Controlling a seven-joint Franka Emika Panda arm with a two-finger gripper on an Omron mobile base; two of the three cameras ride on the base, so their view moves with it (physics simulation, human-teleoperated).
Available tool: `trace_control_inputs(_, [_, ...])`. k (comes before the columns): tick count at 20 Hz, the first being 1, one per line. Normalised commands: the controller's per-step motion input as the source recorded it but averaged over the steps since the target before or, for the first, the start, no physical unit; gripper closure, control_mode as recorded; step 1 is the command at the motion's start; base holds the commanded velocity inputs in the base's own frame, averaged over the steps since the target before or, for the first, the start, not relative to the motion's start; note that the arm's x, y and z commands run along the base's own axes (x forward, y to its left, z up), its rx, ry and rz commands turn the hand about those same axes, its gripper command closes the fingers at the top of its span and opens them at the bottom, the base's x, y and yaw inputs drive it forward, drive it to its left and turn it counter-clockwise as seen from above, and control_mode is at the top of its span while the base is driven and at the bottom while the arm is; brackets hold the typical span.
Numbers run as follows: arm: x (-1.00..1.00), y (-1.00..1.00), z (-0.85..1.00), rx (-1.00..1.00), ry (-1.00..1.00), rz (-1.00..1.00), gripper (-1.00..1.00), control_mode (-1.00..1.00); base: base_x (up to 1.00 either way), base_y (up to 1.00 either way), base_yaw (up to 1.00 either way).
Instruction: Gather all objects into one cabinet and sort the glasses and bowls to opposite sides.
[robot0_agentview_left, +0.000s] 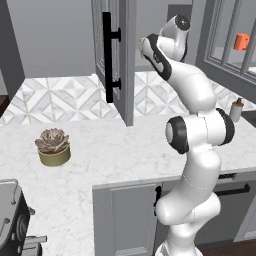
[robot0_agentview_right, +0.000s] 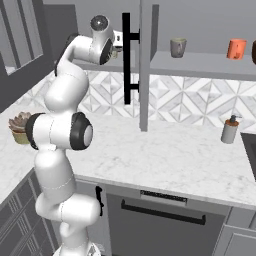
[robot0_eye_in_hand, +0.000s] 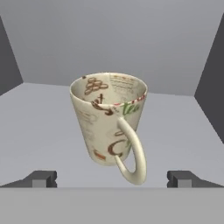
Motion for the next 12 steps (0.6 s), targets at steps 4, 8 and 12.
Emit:
trace_control_inputs(4, [0.12,-0.05,0.00,0.00,0.00,0.07,-1.00,-1.00,0.00,0.00,0.00])
trace_control_inputs(8, [0.03,0.00,0.00,0.00,0.00,0.07,-1.00,-1.00,0.00,0.00,0.00])
trace_control_inputs(12, [0.06,0.00,0.00,0.00,0.00,0.06,-1.00,-1.00,0.00,0.00,0.00])
